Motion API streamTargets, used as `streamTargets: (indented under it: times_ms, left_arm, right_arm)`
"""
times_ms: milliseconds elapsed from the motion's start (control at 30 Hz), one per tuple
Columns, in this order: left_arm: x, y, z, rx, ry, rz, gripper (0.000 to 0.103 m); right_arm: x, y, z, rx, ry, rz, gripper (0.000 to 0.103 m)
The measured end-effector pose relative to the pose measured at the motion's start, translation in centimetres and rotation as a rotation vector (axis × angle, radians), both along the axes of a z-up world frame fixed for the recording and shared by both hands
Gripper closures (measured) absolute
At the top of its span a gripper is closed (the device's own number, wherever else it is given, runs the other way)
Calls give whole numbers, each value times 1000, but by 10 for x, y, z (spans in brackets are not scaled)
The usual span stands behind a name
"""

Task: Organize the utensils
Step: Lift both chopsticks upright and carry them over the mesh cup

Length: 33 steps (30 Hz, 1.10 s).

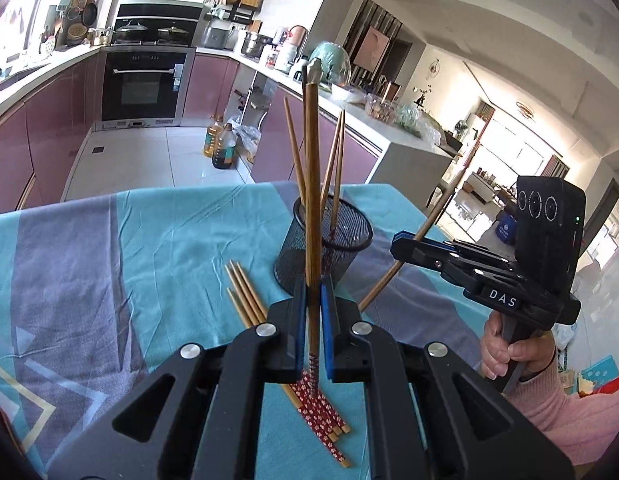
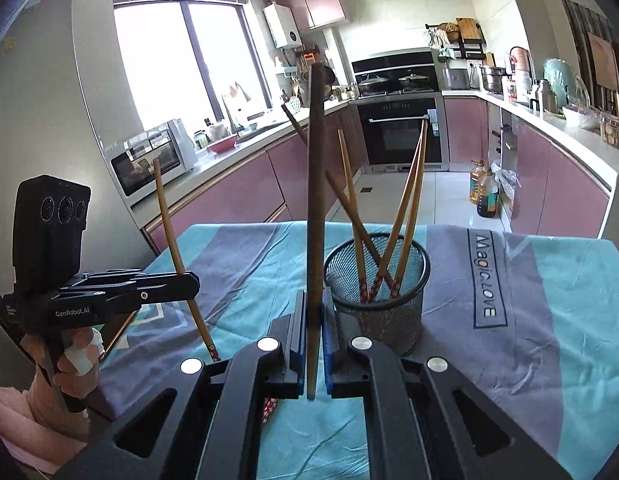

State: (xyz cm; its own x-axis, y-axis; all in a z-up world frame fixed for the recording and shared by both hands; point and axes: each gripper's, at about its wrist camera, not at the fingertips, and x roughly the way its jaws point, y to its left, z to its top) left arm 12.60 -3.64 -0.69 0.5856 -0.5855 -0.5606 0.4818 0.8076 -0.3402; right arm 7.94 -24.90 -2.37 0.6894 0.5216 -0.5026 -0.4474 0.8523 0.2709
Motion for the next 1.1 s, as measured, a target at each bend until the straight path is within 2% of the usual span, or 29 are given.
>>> streamTargets:
  times_ms: [633, 900, 1100]
  left_arm:
    - [30, -23, 68, -85, -171, 27, 96]
    - [41, -37, 81, -60, -225, 59, 96]
    - [54, -49, 73, -24, -208, 66, 96]
  right_arm:
    - [8, -20, 70, 13, -164, -43, 97]
    - [27, -25, 76, 23, -188, -69, 97]
    - [43, -20, 68, 13, -171, -83, 97]
